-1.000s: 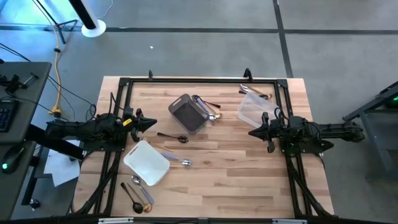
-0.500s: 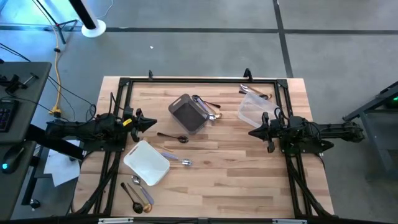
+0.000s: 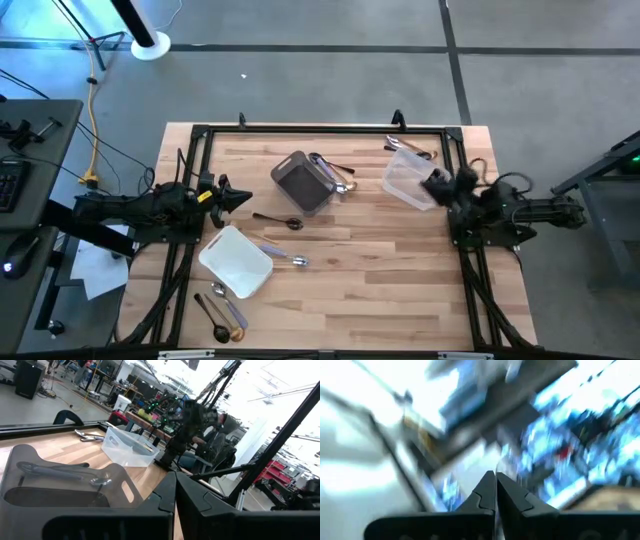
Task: Sort silverware by color (type)
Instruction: Put the top left gold spoon into the white bin
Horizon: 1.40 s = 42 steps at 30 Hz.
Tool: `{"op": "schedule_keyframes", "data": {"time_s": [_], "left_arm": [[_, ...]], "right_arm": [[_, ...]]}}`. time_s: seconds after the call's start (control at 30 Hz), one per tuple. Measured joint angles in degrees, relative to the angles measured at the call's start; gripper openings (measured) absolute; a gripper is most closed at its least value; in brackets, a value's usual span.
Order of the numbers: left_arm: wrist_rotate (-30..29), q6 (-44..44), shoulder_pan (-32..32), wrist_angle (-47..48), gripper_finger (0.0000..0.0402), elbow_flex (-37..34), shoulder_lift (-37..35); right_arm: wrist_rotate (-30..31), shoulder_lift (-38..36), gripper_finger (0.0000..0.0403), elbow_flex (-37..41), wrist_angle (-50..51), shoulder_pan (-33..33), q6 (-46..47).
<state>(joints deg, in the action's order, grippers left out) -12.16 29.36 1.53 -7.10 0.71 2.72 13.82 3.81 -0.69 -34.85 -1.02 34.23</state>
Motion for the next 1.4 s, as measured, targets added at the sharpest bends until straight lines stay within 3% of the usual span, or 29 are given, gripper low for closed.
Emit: {"op": "schedule_keyframes", "data": {"time_s": [0.1,0.43,0.6,0.83,1.0,1.07,1.2,1.4], "left_arm": [[0.00,0.00,0.01,0.00,0.0001,0.00,0.00],[0.00,0.00,0.01,0.00,0.0001,0.00,0.00],[0.00,0.00,0.01,-0.01,0.0001,0.00,0.00],[0.00,0.00,0.00,0.00,0.0001,0.00,0.00],[0.00,0.00,0.01,0.00,0.0001,0.00,0.00],[0.00,0.00,0.01,0.00,0.0001,0.00,0.00],[0.00,0.00,0.01,0.00,0.0001,0.00,0.00],[0.00,0.00,-0.01,0.00,0.0001,0.00,0.00]], "right_arm": [[6.92,0.00,0.0000,0.00,-5.29,0.04,-2.55],[7.57,0.04,0.0000,-0.25,-7.60,0.43,-1.86],[5.85,5.40,0.0000,-9.82,-6.10,1.52,-5.70],[6.03,22.41,0.0000,-33.65,12.83,4.09,-14.01],[15.20,33.32,0.0000,-49.23,33.46,7.95,-17.75],[15.57,36.68,0.0000,-54.02,40.92,10.13,-17.78],[13.29,40.70,0.0000,-60.15,50.67,12.77,-16.28],[12.96,42.16,0.0000,-61.18,52.83,14.27,-13.60]]}}
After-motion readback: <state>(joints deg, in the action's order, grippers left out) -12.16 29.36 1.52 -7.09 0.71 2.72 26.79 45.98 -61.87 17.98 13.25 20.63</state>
